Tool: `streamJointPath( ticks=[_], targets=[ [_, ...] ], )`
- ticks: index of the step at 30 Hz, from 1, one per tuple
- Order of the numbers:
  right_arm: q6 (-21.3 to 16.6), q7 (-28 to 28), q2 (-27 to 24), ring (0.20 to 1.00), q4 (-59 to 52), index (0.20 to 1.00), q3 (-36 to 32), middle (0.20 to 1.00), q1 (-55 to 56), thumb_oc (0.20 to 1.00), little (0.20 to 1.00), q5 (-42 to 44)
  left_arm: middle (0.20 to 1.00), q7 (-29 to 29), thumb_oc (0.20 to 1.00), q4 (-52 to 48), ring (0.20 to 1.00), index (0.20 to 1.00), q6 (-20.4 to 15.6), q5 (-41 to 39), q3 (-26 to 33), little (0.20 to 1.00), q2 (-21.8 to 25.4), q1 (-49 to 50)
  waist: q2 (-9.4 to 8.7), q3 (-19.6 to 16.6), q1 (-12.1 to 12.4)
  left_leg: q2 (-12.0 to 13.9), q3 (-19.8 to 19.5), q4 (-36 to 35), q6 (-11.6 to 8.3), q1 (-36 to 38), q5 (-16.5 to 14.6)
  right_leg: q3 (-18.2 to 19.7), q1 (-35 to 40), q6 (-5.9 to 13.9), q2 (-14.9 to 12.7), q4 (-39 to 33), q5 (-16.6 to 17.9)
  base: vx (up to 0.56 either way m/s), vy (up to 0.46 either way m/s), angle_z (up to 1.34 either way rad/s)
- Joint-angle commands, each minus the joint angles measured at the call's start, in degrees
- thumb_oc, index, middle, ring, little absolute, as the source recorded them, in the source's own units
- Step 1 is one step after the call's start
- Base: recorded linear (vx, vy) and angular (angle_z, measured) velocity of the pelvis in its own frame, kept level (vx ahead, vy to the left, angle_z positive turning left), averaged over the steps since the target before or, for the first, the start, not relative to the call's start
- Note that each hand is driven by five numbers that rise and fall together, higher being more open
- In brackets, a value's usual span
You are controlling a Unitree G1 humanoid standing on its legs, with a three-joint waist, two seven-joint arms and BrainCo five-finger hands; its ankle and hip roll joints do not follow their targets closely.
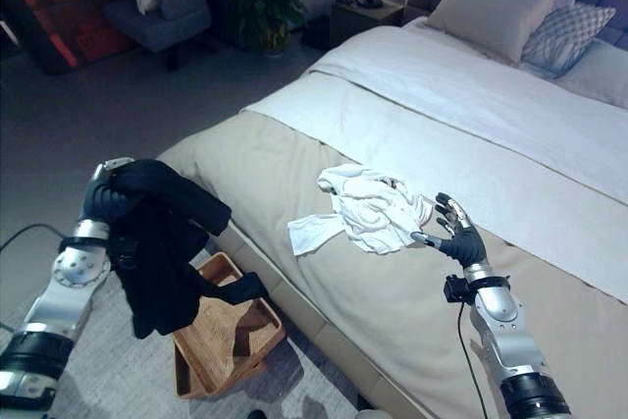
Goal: Pick up clothes into the bucket
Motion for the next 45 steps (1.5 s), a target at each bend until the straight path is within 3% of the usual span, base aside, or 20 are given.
streamJointPath(
  ticks=[1,7,18,26,27,29,30,32,45],
  targets=[
    [-5.09,-1.24,0.45,1.0,-5.27,1.0,-1.96,1.0,-2.27,1.0,1.0,1.02,0.2,4.74,0.2,1.52,0.2,0.2,-3.01,1.9,3.01,0.2,1.33,-5.95,-2.24,3.02,-0.93,-1.87,-5.18,10.24,1.08,-8.02,-2.41,0.97,-6.59,1.59,-2.46,11.94,-0.71,-0.15,0.049,0.07],
    [-6.37,-1.96,0.2,1.0,-7.64,1.0,-2.05,1.0,-4.02,1.0,1.0,2.37,0.2,8.05,0.2,0.7,0.2,0.2,-3.35,1.93,4.2,0.2,-0.99,-7.22,-2.92,8.06,-0.89,-2.0,-5.58,19.45,1.21,-18.73,-3.38,2.03,-16.59,0.89,-3.33,19.38,-1.49,-0.19,0.025,0.07],
    [-8.8,-2.65,-0.3,1.0,-12.86,1.0,-3.39,1.0,-4.72,1.0,1.0,6.43,0.2,13.82,0.2,1.95,0.2,0.2,-2.22,4.11,3.99,0.2,-2.31,-10.33,-2.39,7.78,-2.09,-1.0,-7.58,32.66,1.22,-40.96,-5.3,2.87,-36.57,-0.06,-3.19,31.5,-3.48,-0.12,-0.009,0.08],
    [-10.23,-3.55,-1.27,1.0,-16.36,1.0,-3.61,1.0,-6.32,1.0,1.0,6.64,0.2,16.85,0.2,6.41,0.2,0.2,-0.52,6.22,2.22,0.2,-2.47,-14.8,-2.14,7.37,-2.86,-0.72,-8.18,34.9,1.4,-50.89,-4.48,3.65,-46.94,-0.17,-2.61,34.0,-2.58,-0.07,0.002,-0.01],
    [-10.46,-3.8,-1.59,1.0,-16.82,1.0,-3.49,1.0,-6.83,1.0,1.0,6.66,0.2,17.27,0.2,8.44,0.2,0.2,0.18,6.39,1.08,0.2,-2.1,-17.16,-2.02,7.35,-3.11,-0.36,-8.54,35.8,1.02,-52.59,-6.13,4.01,-48.63,0.28,-2.28,34.93,-3.94,-0.07,0.004,0.0],
    [-10.66,-3.96,-1.73,1.0,-17.02,1.0,-3.54,1.0,-7.14,1.0,1.0,6.68,0.2,17.52,0.2,9.28,0.2,0.2,0.38,6.06,0.55,0.2,-1.93,-18.52,-2.12,7.65,-3.29,-0.47,-8.42,35.82,1.33,-54.51,-4.25,3.81,-50.15,-0.1,-2.62,34.38,-2.13,-0.05,0.0,-0.02],
    [-10.78,-4.12,-1.78,1.0,-17.37,1.0,-3.42,1.0,-7.35,1.0,1.0,6.81,0.2,17.61,0.2,10.38,0.2,0.2,0.74,5.92,-0.02,0.2,-1.78,-19.59,-1.91,7.37,-3.32,-0.15,-8.84,36.32,0.93,-54.8,-6.1,4.01,-50.55,0.35,-2.43,35.1,-3.73,0.04,0.001,-0.05],
    [-11.07,-4.66,-1.79,1.0,-17.35,1.0,-2.73,1.0,-8.36,1.0,1.0,6.88,0.2,17.92,0.2,12.99,0.2,0.2,1.05,4.55,-1.62,0.2,-1.7,-23.05,-1.84,7.67,-3.73,-0.05,-9.01,36.1,0.86,-56.97,-5.66,4.25,-52.79,0.54,-2.55,35.04,-3.2,0.0,0.007,-0.04],
    [-11.25,-5.88,-2.44,1.0,-15.96,1.0,1.4,1.0,-13.17,1.0,1.0,6.58,0.2,18.57,0.2,22.33,0.2,0.2,2.04,-0.59,-8.53,0.2,2.75,-40.64,-1.48,7.4,-5.37,0.09,-9.1,34.8,0.95,-62.22,-4.84,4.87,-58.21,1.19,-2.53,33.47,-1.68,0.0,0.0,0.0]
  ],
)
